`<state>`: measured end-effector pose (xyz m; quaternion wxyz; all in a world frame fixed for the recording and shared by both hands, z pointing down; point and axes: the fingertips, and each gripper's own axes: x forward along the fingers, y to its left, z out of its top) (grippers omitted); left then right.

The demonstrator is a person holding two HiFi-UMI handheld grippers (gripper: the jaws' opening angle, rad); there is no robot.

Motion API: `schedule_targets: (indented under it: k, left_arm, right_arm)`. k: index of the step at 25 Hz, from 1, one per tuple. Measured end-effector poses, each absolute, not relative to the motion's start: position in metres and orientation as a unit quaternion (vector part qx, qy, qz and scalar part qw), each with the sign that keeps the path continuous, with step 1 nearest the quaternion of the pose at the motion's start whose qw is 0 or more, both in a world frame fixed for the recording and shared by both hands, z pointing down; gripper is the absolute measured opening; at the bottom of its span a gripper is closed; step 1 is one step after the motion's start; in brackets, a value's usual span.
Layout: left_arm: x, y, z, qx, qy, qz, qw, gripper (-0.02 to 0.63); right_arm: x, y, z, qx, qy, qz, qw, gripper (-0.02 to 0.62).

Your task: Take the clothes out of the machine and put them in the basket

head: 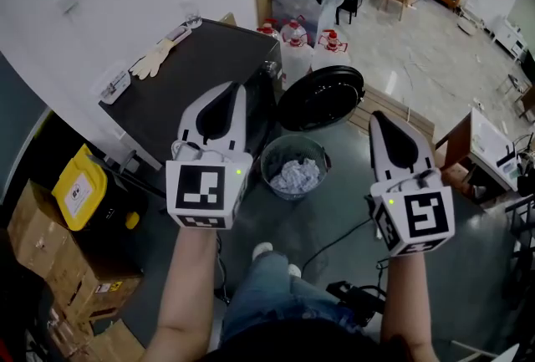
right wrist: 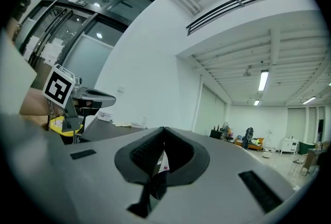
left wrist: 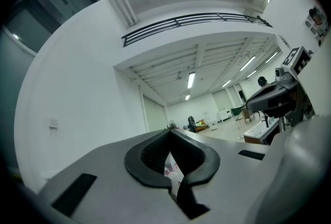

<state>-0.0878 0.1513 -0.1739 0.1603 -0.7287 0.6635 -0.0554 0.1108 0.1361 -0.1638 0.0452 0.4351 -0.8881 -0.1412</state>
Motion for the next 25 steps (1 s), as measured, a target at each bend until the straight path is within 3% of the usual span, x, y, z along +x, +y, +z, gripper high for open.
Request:
schedule_targets:
  k: [25]
  left_arm:
    - [-0.109,0.159,-0.179,-0.727,0.666,-0.049,0.159,0.003]
  right_arm:
    - [0.112,0.138,-0.171,0.470,-0.871,-0.137,0.045,0.003]
